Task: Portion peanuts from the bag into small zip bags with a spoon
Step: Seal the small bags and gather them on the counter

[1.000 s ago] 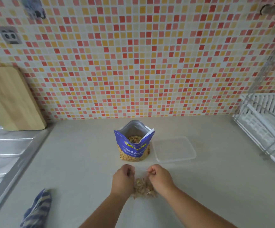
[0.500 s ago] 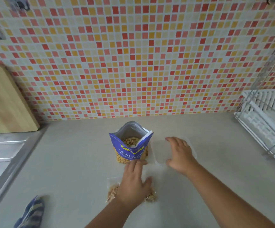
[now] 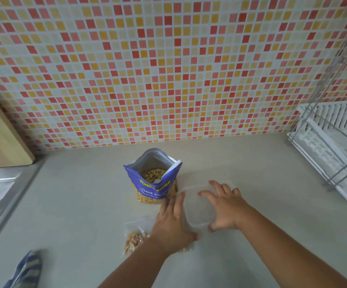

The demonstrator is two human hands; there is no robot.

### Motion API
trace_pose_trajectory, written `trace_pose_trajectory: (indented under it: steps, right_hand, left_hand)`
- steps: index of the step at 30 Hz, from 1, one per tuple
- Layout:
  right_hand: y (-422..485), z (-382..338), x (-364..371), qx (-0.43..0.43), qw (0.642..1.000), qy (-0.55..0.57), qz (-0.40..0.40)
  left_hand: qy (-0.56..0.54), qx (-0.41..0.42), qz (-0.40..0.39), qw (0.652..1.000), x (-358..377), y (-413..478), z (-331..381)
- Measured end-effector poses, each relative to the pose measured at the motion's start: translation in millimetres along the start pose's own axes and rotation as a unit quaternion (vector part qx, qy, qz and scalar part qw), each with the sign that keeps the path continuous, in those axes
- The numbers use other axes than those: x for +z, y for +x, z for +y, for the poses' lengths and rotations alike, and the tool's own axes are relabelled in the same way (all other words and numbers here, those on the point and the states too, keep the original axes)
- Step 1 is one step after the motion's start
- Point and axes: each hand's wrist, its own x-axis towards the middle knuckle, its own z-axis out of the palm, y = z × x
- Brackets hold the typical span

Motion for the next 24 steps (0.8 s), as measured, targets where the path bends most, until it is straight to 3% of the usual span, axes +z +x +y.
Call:
trace_pose_trajectory:
  steps: [3, 9, 15, 20, 24]
  right_hand:
    - [-23.6, -4.0, 3.7, -0.013, 1.000, 0.000, -0.023]
    - [-45.9, -12.9, 7.2, -0.042, 0.998, -0.021, -0.036]
    - [-49.2, -10.1, -3.3, -0.052, 0.996, 0.030, -0.066]
    - [-43.1, 1.5, -24.1, -0.031, 0.996, 0.040, -0.080]
    - [-27.2, 20.9, -47.3, 0.022, 0.998, 0.051, -0.043]
  left_hand:
    - [0.007, 0.014, 0.010, 1.000, 7.8, -13.4, -2.2]
    - [0.030, 0.007, -0.067, 0.997, -7.2, -40.9, 11.0]
    - [0.036, -0.005, -0.063, 0.997, -10.6, -46.1, 13.6]
    - [0.023, -0.021, -0.049, 0.998, -7.1, -46.8, 12.6]
    - [0.034, -0.016, -0.044, 0.998, -8.1, -48.3, 12.4]
